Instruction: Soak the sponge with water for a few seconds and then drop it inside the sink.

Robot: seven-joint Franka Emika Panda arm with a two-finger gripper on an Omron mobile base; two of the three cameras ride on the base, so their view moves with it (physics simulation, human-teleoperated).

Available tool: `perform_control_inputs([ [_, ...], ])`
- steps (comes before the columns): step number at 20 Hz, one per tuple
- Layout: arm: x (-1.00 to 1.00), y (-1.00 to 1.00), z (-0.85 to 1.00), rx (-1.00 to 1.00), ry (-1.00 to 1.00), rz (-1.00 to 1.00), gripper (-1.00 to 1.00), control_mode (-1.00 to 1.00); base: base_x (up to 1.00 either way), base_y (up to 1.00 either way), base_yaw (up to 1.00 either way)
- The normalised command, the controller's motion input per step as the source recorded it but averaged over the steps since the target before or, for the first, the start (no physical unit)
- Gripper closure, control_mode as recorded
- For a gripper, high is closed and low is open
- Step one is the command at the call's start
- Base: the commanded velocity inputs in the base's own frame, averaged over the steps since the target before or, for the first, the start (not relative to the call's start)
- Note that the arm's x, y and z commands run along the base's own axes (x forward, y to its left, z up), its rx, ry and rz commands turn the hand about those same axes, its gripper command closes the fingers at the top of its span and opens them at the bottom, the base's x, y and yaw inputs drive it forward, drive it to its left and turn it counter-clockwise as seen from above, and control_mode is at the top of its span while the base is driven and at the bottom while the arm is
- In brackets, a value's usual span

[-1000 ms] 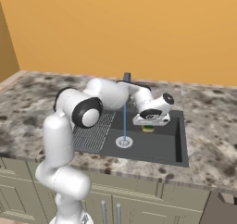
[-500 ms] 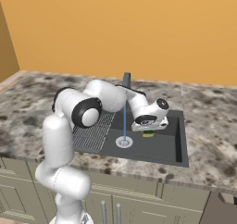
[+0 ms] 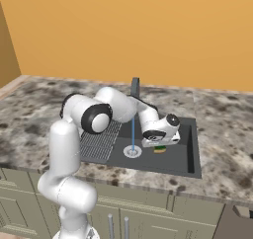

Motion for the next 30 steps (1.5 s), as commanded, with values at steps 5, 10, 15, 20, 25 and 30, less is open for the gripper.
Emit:
perform_control_inputs([
  [5, 0.0, -0.29, 0.0, -0.13, 0.01, 0.0, 1.0, -1.0, 0.0, 0.0, 0.0],
  [10, 0.0, -0.25, -0.03, -0.07, 0.0, 0.0, 1.0, -1.0, 0.0, 0.0, 0.0],
  [15, 0.02, -0.16, -0.32, 0.0, 0.0, 0.0, 1.0, -1.0, 0.0, 0.0, 0.0],
  [20, 0.06, -0.12, -0.37, 0.0, 0.0, 0.0, 1.0, -1.0, 0.0, 0.0, 0.0],
  [25, 0.06, -0.11, -0.25, 0.0, 0.0, 0.0, 1.0, -1.0, 0.0, 0.0, 0.0],
  [30, 0.12, -0.07, -0.14, -0.03, 0.0, 0.0, 1.0, -1.0, 0.0, 0.0, 0.0],
])
